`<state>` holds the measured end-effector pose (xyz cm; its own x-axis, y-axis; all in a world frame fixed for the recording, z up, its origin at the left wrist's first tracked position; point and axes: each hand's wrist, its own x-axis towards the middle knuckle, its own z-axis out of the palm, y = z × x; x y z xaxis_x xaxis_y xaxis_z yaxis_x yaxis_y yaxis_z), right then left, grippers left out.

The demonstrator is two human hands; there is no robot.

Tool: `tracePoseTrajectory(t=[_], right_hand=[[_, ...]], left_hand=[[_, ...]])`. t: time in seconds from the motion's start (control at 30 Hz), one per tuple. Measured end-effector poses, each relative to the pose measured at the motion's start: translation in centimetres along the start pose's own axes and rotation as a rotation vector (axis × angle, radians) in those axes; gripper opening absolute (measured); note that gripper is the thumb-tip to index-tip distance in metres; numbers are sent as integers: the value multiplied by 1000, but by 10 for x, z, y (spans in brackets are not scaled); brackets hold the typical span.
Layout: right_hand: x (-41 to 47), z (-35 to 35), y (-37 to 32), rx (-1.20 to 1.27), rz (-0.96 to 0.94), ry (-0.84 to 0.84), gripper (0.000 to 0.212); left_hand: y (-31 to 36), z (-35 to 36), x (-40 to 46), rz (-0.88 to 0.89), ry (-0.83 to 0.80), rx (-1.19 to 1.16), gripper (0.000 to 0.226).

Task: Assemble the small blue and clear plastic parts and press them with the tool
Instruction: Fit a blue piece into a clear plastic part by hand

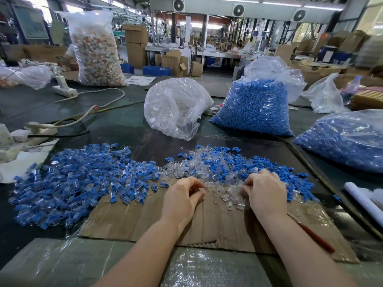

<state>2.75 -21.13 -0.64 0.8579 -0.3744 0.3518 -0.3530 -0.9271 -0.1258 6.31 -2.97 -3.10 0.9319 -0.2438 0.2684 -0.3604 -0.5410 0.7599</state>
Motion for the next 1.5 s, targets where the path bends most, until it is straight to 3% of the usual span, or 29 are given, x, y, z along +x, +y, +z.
tracePoseTrajectory(t=[0.1,0.2,0.3,0.43,0.67,0.83,0.97,1.07,1.27,1.5], right_hand=[[-2,-4,1,81,-28,7,17],[-9,-6,-2,169,-31,46,16],[-22,-7,-9,408,-38,128,10],[-43,-2,-23,663,-26,117,4],[-53,16,-26,631,-94,54,10],[-57,16,-30,519,-123,108,20],[-57,15,-32,494,-140,127,17],[-58,14,-29,539,-177,143,6],[-57,11,-25,658,-227,75,26],[-57,10,-26,712,-243,101,15]], left_hand=[[6,-2,0,-32,-16,-45,14],[13,2,-1,-110,-28,-244,21],[20,11,-4,-146,-56,-348,25],[19,16,-6,-146,-51,-399,28],[16,12,-8,-183,-90,-575,19],[17,14,-9,-179,-102,-621,15],[16,15,-9,-195,-102,-638,13],[15,13,-8,-152,-91,-564,12],[18,11,-10,-123,-104,-552,11],[18,10,-11,-122,-119,-542,10]])
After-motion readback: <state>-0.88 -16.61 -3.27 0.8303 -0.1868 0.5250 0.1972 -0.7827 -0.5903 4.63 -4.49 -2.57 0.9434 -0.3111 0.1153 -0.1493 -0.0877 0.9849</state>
